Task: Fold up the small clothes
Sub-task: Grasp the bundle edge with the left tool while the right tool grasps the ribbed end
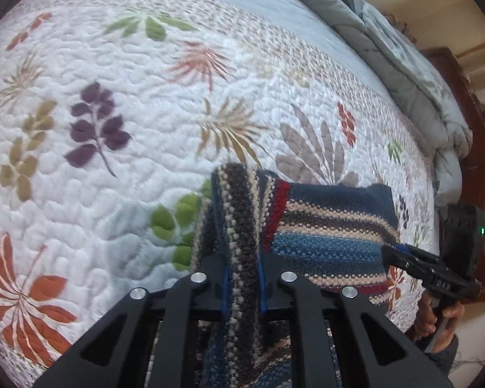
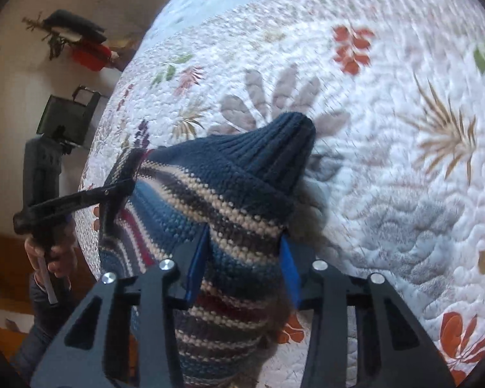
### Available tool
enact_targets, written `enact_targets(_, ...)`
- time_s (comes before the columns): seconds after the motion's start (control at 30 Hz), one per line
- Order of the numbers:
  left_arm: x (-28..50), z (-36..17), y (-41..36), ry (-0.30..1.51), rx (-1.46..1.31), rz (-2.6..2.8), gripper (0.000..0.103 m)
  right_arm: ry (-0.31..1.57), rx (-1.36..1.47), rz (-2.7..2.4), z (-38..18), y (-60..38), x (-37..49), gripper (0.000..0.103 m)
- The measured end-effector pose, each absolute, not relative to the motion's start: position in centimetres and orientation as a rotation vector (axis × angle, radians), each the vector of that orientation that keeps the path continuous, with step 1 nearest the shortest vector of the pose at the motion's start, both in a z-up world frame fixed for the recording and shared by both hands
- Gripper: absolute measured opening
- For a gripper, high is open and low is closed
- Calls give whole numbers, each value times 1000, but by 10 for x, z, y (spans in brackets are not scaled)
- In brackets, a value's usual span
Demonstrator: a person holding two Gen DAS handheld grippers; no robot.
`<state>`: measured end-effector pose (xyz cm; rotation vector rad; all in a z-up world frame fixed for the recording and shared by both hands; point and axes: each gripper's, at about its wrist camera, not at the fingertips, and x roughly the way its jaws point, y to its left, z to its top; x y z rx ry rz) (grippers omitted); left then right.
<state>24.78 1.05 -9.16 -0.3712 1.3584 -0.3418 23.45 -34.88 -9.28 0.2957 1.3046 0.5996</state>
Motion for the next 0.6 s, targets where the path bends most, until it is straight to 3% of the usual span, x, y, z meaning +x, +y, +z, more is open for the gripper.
enact_targets(0.17,250,-119,12,1357,-336,-312,13,1326,301,564,-110,-350,240,39)
enact_targets(0.3,249,-110,3,1343,-279,-327,15,1336,301,555,-113,-350,241,44)
enact_targets(0.37,246,-103,4,1342,-277,-344,20,1346,302,554,-109,-351,238,49)
enact_targets(0.43,240,-94,9,1346,-283,-345,30,1346,298,552,-103,-353,235,64)
enact_targets(0.6,208,-77,18,1366,-293,-390,55,1351,329,601,-90,-357,211,75)
